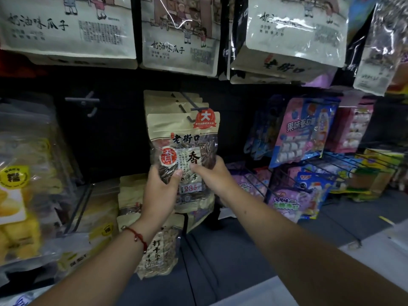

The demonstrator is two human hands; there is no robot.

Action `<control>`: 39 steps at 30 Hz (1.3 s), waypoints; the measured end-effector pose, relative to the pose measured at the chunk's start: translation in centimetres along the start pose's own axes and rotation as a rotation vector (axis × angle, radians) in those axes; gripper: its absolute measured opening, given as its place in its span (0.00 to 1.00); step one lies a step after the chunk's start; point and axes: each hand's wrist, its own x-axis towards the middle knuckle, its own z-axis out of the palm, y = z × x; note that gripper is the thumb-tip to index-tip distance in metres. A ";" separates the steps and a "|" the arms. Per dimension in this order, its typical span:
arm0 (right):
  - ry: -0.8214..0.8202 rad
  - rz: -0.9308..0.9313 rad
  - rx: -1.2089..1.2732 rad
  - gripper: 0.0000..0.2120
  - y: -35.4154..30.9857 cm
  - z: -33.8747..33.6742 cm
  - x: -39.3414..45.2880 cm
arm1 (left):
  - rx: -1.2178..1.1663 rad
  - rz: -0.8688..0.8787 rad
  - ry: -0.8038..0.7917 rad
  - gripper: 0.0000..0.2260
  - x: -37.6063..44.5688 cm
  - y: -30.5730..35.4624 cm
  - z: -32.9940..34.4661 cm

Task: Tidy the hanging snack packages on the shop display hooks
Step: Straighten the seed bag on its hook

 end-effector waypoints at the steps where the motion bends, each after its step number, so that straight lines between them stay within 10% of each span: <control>1: -0.012 -0.003 -0.031 0.44 0.6 0.1 0.2 | 0.003 0.001 0.003 0.15 0.2 -0.1 0.1; 8: -0.132 0.067 -0.008 0.26 1.4 -0.8 0.6 | 0.047 -0.001 0.005 0.14 0.5 0.1 0.0; 14: -0.195 0.021 -0.187 0.51 1.1 -1.5 -0.1 | 0.215 0.054 0.046 0.33 -0.5 0.6 -2.3; 19: -0.172 -0.120 -0.490 0.48 1.1 -4.5 -2.3 | 0.709 0.441 0.081 0.34 -1.9 1.8 -4.5; 39: -0.130 0.048 -1.170 0.40 6.6 -21.3 -11.6 | 1.227 0.761 -0.580 0.40 -7.9 7.0 6.4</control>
